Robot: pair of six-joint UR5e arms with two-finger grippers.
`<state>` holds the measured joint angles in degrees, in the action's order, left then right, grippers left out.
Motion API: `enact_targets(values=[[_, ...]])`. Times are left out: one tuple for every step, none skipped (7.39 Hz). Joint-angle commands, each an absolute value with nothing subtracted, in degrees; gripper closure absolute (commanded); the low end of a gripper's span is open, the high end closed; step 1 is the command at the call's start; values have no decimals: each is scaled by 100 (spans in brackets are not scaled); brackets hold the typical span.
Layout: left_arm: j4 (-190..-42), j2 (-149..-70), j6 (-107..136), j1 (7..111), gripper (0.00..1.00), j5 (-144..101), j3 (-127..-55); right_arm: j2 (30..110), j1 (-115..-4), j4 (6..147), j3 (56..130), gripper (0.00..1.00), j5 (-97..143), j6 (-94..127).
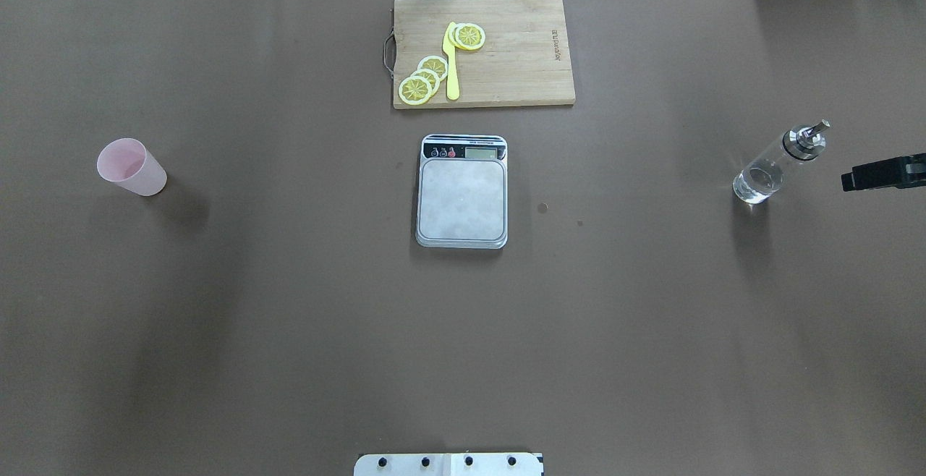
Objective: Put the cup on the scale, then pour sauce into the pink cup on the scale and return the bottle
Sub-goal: 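Move the right gripper toward the glass sauce bottle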
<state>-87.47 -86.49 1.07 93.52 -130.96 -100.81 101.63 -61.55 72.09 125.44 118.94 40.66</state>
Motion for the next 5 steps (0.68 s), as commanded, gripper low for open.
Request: enact_targets(values=[[-8754, -8657, 106, 9352, 2, -13087, -10081, 10081, -6100, 7067, 12376, 0, 11857, 4078], [-8754, -8657, 114, 9352, 2, -13096, -10090, 10264, -6091, 6675, 12314, 5, 11822, 4078], [-8754, -8649, 106, 9352, 2, -13096, -10125, 10492, -5978, 5653, 11957, 5, 11456, 4087], [-8745, -8648, 105, 9343, 2, -13096, -10160, 10555, -5750, 4433, 11292, 6, 11226, 4505], [-8754, -8648, 114, 9343, 2, -13096, -10134, 10556, -5330, 3290, 10815, 2, 10623, 4996]])
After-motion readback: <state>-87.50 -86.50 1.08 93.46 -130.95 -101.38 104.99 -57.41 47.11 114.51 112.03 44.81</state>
